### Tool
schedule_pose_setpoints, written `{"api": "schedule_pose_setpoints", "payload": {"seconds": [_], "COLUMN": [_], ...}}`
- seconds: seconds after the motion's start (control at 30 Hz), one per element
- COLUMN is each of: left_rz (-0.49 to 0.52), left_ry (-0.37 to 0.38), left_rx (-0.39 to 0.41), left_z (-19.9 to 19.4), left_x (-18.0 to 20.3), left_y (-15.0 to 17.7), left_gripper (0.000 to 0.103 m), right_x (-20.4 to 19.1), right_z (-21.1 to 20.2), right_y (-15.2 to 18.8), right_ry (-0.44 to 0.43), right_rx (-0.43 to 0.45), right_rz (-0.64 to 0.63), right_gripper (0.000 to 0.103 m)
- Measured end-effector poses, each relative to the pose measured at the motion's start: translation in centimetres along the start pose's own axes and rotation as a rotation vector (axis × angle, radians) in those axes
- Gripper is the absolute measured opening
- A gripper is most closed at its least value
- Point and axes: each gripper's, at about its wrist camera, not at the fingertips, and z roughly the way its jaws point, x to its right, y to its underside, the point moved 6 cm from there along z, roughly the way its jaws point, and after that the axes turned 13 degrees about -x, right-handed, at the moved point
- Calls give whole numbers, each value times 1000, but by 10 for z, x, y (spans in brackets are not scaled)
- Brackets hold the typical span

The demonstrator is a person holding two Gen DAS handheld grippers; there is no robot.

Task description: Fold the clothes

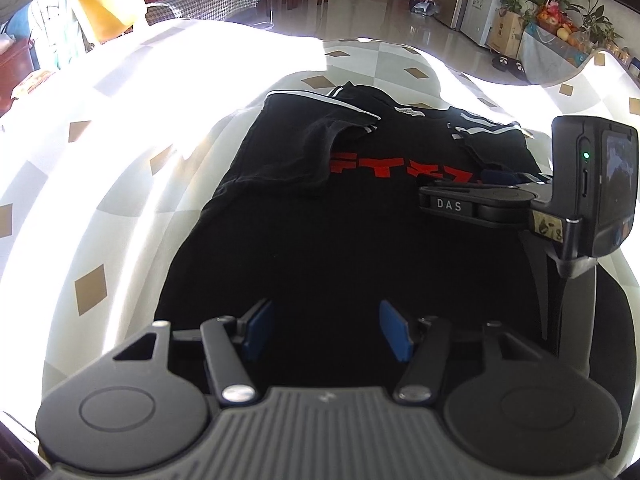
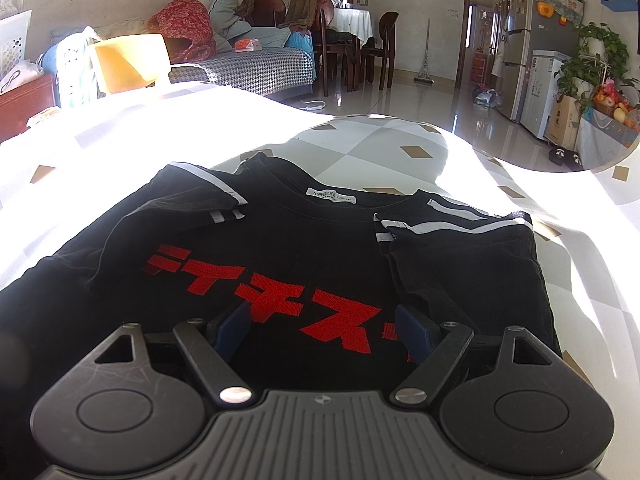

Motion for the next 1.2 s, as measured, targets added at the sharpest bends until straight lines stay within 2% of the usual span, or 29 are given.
{"api": "schedule_pose_setpoints", "payload": {"seconds": [0.23, 0.37, 0.77, 1.07, 1.2], "left_rz": [-71, -78, -49, -14, -13], "left_ry": [-20, -26, -52, -60, -52], "left_rx": [0, -11, -35, -5, 7], "left_z": [2, 6, 17, 11, 14], "left_x": [-17, -19, -8, -5, -5], "left_y": [-16, -22, -25, -46, -58], "left_gripper": [56, 56, 57, 57, 61], "right_x": [0, 0, 0, 0, 0], "right_z": [0, 0, 0, 0, 0], "right_y": [0, 0, 0, 0, 0], "right_ry": [0, 0, 0, 0, 0], "right_rx": [0, 0, 0, 0, 0], "right_rz": [0, 0, 0, 0, 0], "right_gripper": [78, 78, 78, 78, 78]}}
